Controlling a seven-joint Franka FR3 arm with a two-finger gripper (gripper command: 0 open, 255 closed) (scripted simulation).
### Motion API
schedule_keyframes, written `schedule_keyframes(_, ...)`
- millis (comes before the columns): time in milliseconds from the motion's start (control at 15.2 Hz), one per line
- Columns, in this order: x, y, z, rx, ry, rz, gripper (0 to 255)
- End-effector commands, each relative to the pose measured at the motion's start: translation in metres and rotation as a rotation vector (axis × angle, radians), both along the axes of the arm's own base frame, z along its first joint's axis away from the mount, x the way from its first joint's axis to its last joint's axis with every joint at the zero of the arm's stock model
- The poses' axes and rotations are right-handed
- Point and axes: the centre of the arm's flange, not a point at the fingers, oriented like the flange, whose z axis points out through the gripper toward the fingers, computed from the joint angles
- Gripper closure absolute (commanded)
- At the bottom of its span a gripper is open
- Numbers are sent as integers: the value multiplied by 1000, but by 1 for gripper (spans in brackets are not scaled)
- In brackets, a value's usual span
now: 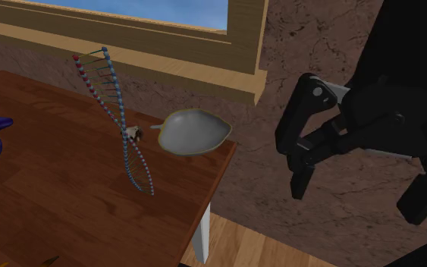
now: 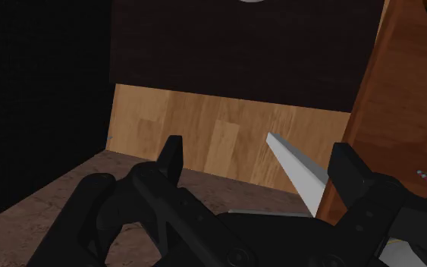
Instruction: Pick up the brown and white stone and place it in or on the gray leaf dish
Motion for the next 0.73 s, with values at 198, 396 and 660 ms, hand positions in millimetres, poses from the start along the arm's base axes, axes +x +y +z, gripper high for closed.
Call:
schedule_keyframes(198, 22, 30, -15, 8, 3, 25, 0)
schedule_keyframes(396, 42, 61, -29, 17, 6, 49, 0)
schedule_keyframes(660, 69, 102, -48, 28, 10, 82, 0)
